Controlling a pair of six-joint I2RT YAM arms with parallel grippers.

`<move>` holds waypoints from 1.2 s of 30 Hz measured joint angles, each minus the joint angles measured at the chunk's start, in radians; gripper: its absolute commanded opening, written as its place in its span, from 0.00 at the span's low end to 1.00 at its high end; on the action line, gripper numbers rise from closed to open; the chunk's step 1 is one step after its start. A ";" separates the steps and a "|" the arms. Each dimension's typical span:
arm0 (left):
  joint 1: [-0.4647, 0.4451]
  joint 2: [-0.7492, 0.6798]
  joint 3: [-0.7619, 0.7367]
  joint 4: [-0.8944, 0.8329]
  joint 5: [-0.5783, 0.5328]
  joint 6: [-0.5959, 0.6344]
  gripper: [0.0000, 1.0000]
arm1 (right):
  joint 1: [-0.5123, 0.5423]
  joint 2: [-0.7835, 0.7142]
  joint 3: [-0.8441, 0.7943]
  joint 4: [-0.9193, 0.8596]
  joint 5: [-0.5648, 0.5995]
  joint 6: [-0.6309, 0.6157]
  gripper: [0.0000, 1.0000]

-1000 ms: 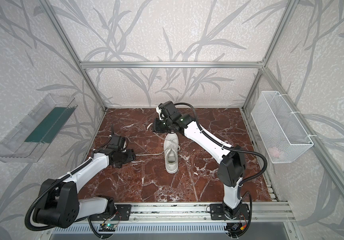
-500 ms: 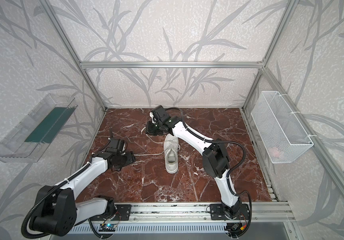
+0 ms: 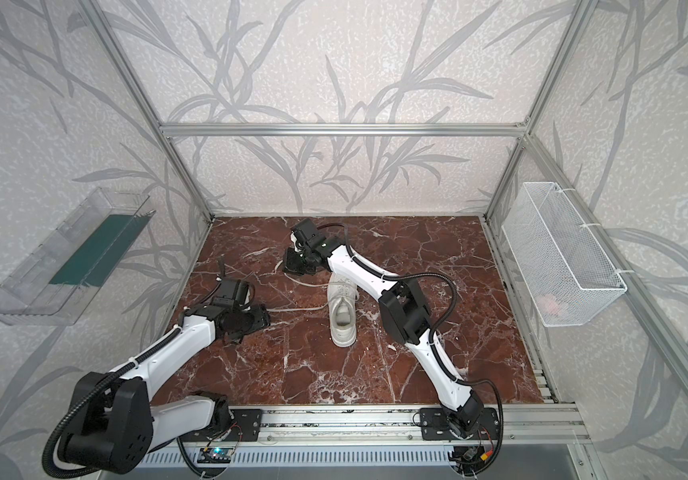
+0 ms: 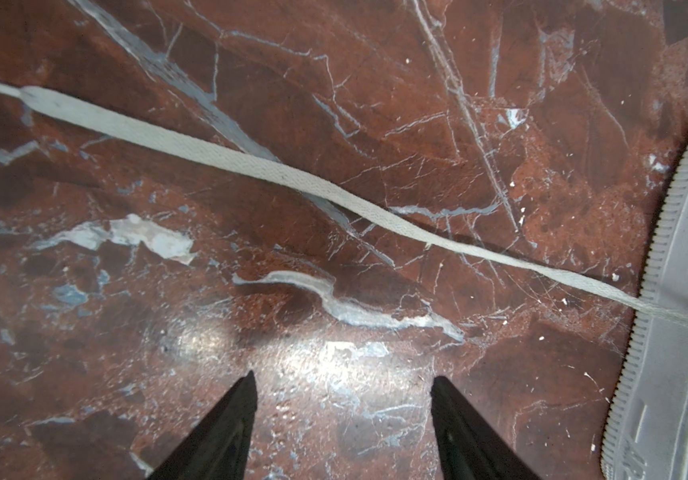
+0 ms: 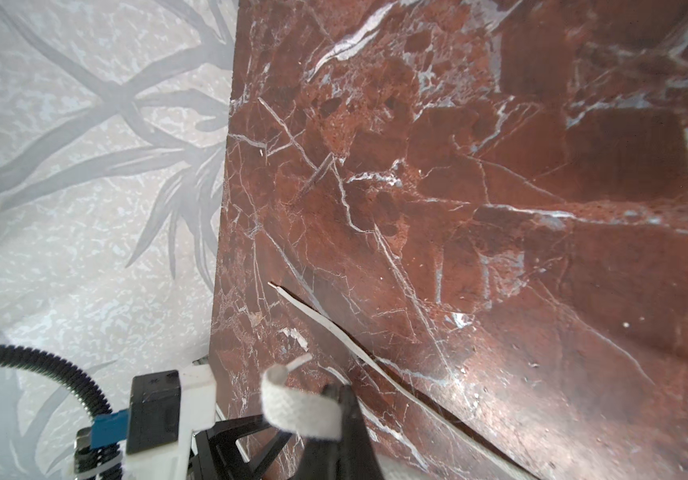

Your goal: Tie the shoes

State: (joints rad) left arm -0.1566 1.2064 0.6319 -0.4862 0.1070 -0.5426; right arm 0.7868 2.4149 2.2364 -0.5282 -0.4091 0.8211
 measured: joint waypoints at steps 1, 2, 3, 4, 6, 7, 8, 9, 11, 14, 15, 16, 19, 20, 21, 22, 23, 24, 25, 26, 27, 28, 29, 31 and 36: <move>0.000 0.000 0.000 0.000 0.000 0.000 0.69 | 0.000 0.017 0.019 -0.002 -0.001 0.004 0.00; 0.000 0.000 0.000 0.000 0.000 0.000 0.69 | 0.000 0.035 0.040 -0.005 -0.001 0.010 0.00; 0.000 0.000 0.000 0.000 0.000 0.000 0.69 | 0.000 0.053 0.060 -0.008 0.000 0.014 0.00; 0.000 0.000 0.000 0.000 0.000 0.000 0.69 | 0.000 0.071 0.081 -0.012 0.000 0.018 0.00; 0.000 0.000 -0.001 0.000 0.000 0.000 0.69 | 0.000 0.101 0.113 -0.027 0.001 0.021 0.00; -0.001 0.000 -0.003 0.001 0.000 0.000 0.69 | 0.000 0.117 0.130 -0.033 0.001 0.023 0.00; -0.001 0.000 -0.006 0.001 0.000 0.000 0.69 | 0.001 0.132 0.146 -0.039 0.001 0.024 0.00; -0.001 0.000 -0.008 0.001 0.000 0.000 0.69 | 0.001 0.145 0.160 -0.045 0.000 0.025 0.00; -0.001 0.000 -0.014 0.001 0.000 0.000 0.69 | 0.001 0.178 0.192 -0.061 0.000 0.025 0.07; -0.001 0.000 -0.019 0.000 0.000 0.000 0.69 | 0.000 0.220 0.237 -0.094 -0.002 0.024 0.41; -0.001 -0.001 -0.019 0.000 0.000 0.000 0.69 | 0.000 0.228 0.242 -0.103 -0.002 0.024 0.48; -0.001 -0.001 -0.019 0.000 0.000 0.000 0.69 | 0.000 0.232 0.243 -0.113 -0.003 0.024 0.53; -0.001 -0.001 -0.019 0.000 0.000 0.000 0.69 | 0.000 0.233 0.244 -0.140 -0.008 0.018 0.66; -0.001 -0.001 -0.019 0.000 0.000 0.000 0.69 | 0.000 0.233 0.245 -0.145 -0.009 0.018 0.69; -0.001 -0.001 -0.019 0.000 0.000 0.000 0.69 | 0.000 0.233 0.246 -0.152 -0.009 0.015 0.71; -0.001 -0.001 -0.019 0.000 0.000 0.000 0.69 | 0.000 0.233 0.246 -0.158 -0.009 0.012 0.72; -0.001 -0.001 -0.019 0.000 0.000 0.000 0.69 | 0.000 0.233 0.246 -0.163 -0.010 0.010 0.72; -0.001 -0.002 -0.019 0.000 0.000 0.000 0.69 | 0.000 0.233 0.246 -0.165 -0.010 0.007 0.73; -0.001 -0.004 -0.019 0.000 0.000 0.000 0.69 | -0.001 0.233 0.245 -0.167 -0.010 0.005 0.73; -0.001 -0.007 -0.019 0.000 0.000 0.000 0.69 | -0.003 0.232 0.243 -0.166 -0.010 0.002 0.73; -0.001 -0.009 -0.019 0.000 0.000 0.002 0.69 | -0.005 0.227 0.235 -0.166 -0.010 -0.002 0.73; -0.002 -0.012 -0.019 0.000 0.000 0.003 0.68 | -0.006 0.220 0.223 -0.166 -0.010 -0.003 0.73; -0.004 -0.014 -0.019 0.000 0.000 0.008 0.67 | -0.009 0.209 0.208 -0.166 -0.010 -0.007 0.73; -0.014 -0.015 -0.019 0.002 0.002 0.023 0.66 | -0.012 0.181 0.177 -0.166 -0.009 -0.019 0.73; -0.055 -0.010 -0.003 0.009 0.033 0.099 0.63 | -0.034 0.034 0.059 -0.164 0.009 -0.066 0.73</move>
State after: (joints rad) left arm -0.2111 1.1965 0.6289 -0.4774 0.1402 -0.4435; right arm 0.7532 2.4485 2.2951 -0.6926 -0.4004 0.7547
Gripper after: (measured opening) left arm 0.641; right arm 0.732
